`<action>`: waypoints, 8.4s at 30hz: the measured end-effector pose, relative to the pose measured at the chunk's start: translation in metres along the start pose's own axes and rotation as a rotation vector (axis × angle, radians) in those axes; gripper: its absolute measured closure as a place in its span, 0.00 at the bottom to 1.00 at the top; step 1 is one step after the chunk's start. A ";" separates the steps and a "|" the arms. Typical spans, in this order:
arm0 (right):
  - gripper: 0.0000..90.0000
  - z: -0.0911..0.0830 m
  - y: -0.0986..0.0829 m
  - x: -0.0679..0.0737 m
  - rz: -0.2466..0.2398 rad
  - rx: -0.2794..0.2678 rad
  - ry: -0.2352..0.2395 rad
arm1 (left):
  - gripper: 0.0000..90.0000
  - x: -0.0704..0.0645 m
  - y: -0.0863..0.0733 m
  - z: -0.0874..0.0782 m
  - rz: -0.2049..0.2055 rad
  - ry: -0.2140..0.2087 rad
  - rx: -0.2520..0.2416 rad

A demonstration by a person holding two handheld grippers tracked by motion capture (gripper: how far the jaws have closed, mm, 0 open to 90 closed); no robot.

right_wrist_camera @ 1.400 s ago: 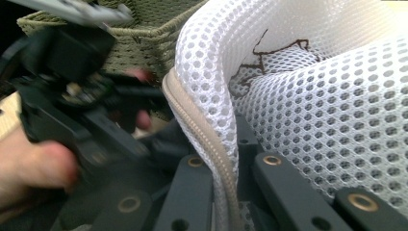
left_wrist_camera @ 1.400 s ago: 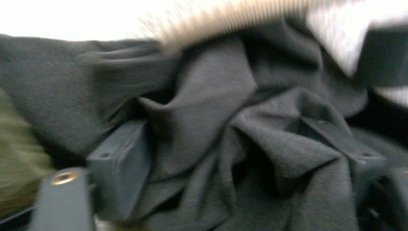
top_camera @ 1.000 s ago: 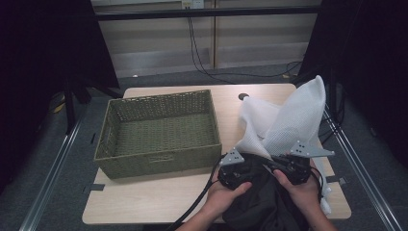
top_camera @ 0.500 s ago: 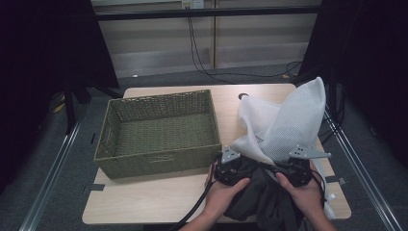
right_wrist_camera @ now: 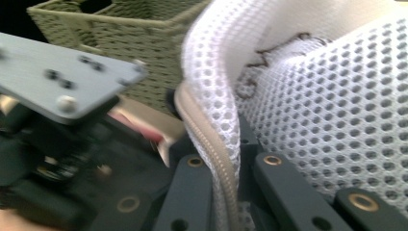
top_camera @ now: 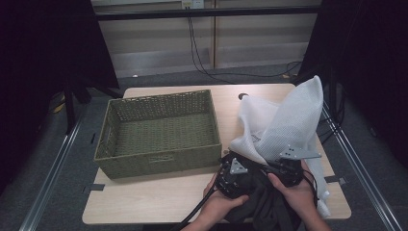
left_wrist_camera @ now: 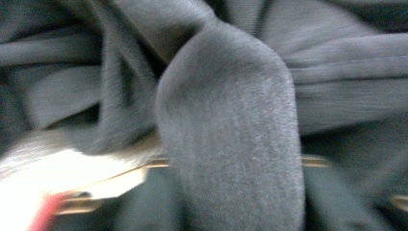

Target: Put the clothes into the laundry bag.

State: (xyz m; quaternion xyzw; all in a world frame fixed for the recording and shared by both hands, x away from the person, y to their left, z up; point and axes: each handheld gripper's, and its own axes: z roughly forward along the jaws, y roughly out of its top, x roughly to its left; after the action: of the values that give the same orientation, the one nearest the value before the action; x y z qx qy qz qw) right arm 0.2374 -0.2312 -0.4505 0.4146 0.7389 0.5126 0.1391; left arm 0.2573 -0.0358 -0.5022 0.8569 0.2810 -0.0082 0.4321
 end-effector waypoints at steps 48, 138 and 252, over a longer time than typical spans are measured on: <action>0.98 -0.026 0.011 0.001 -0.014 -0.089 0.055 | 0.86 -0.026 0.022 -0.028 0.005 0.141 -0.308; 0.19 0.020 -0.002 0.026 0.031 0.087 -0.556 | 0.59 0.014 -0.012 -0.022 -0.019 -0.142 -0.077; 0.99 0.056 0.007 -0.054 -0.053 0.279 -0.435 | 0.98 0.029 -0.026 -0.041 0.175 -0.106 0.082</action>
State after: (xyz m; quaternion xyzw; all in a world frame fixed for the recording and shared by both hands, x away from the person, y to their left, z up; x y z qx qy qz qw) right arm 0.3101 -0.2351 -0.4806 0.5109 0.7658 0.3007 0.2493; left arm 0.2594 0.0210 -0.5030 0.8935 0.1815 -0.0273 0.4100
